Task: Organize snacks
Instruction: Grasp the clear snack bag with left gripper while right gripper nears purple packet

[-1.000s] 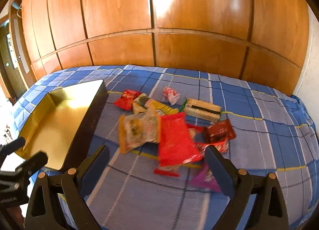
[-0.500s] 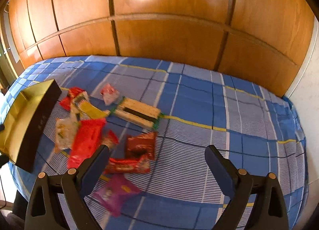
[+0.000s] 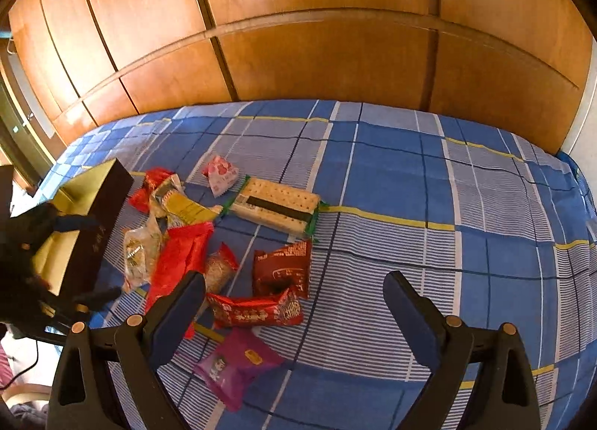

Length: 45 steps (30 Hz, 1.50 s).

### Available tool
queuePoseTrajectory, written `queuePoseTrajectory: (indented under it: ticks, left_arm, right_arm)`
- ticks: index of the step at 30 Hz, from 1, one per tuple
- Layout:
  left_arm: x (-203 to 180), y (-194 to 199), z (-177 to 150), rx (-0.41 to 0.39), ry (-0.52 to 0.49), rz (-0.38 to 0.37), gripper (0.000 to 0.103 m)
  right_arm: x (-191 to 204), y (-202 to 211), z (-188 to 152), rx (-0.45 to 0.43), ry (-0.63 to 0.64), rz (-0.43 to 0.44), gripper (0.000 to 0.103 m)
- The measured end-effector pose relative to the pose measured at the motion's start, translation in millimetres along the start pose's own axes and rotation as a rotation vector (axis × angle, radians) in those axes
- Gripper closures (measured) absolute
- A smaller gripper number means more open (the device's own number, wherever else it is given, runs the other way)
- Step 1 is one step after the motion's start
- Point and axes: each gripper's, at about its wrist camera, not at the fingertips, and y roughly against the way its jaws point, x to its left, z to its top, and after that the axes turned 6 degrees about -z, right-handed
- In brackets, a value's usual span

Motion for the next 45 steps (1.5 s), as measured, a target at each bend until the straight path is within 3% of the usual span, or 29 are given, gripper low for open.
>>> queuePoseTrajectory:
  ticks: [3, 5, 7, 9, 10, 11, 14, 16, 22, 27, 28, 30, 31, 32, 36, 40, 41, 44, 45]
  left_arm:
    - [1.3, -20.4, 3.9, 0.04, -0.017, -0.003, 0.016]
    - [5.4, -29.6, 3.9, 0.055, 0.003, -0.021, 0.038]
    - [10.6, -28.5, 3.3, 0.034, 0.038, -0.051, 0.042]
    - [17.6, -19.3, -0.5, -0.005, 0.103, -0.117, 0.048]
    - [20.0, -14.9, -3.7, -0.018, 0.132, -0.138, 0.052]
    - [20.9, -9.9, -7.7, -0.033, 0.154, -0.142, 0.064]
    - [21.9, 2.5, -20.0, -0.066, 0.213, -0.165, 0.076]
    - [19.5, 11.1, -30.1, -0.081, 0.234, -0.176, 0.078]
    - [2.0, 19.9, -45.8, -0.084, 0.21, -0.203, 0.078]
    - [-10.6, 21.5, -47.2, -0.07, 0.174, -0.257, 0.077]
    - [-12.8, 22.4, -47.1, -0.065, 0.167, -0.274, 0.074]
    - [-16.4, 24.5, -46.8, -0.06, 0.144, -0.285, 0.05]
    - [-18.9, 26.3, -46.9, -0.064, 0.123, -0.274, 0.027]
    - [-21.6, 28.2, -46.4, -0.075, 0.097, -0.253, 0.019]
    - [-30.8, 21.9, -38.9, -0.049, 0.005, -0.225, 0.019]
    - [-34.2, 0.6, -31.2, 0.005, -0.022, -0.217, 0.02]
    - [-35.3, -3.7, -31.2, 0.018, -0.021, -0.226, 0.028]
    - [-38.5, -9.7, -34.6, 0.023, 0.009, -0.268, 0.067]
    - [-38.1, -7.4, -35.7, 0.013, 0.024, -0.268, 0.068]
  right_arm:
    - [-1.6, 0.3, 1.6, -0.001, -0.006, 0.003, 0.005]
    - [-3.0, 0.4, 2.6, 0.0, -0.015, 0.007, 0.005]
    - [-4.0, -1.5, 2.7, 0.02, -0.022, 0.017, 0.008]
    - [-1.0, -7.0, 0.9, 0.06, -0.014, 0.04, 0.029]
    - [2.6, -10.3, -0.2, 0.081, 0.002, 0.044, 0.035]
    - [5.8, -12.8, -1.7, 0.098, 0.02, 0.045, 0.043]
    - [19.8, -21.6, -8.8, 0.173, 0.092, 0.123, 0.046]
    - [31.4, -28.4, -16.0, 0.231, 0.14, 0.171, 0.046]
    - [43.5, -51.9, -32.5, 0.373, 0.189, 0.156, 0.046]
    - [51.7, -55.1, -40.0, 0.39, 0.219, 0.158, 0.041]
    - [52.0, -55.9, -40.4, 0.393, 0.22, 0.155, 0.041]
    - [52.2, -56.3, -41.2, 0.392, 0.216, 0.148, 0.039]
    - [51.8, -56.0, -40.7, 0.388, 0.213, 0.143, 0.039]
    - [51.2, -56.5, -39.2, 0.389, 0.212, 0.142, 0.039]
    - [43.7, -49.7, -35.3, 0.369, 0.195, 0.137, 0.039]
    - [31.7, -41.7, -27.9, 0.334, 0.145, 0.133, 0.039]
    - [27.9, -39.6, -25.9, 0.325, 0.132, 0.135, 0.039]
    - [15.2, -33.0, -19.5, 0.299, 0.084, 0.14, 0.039]
    - [12.7, -33.0, -18.4, 0.301, 0.076, 0.14, 0.039]
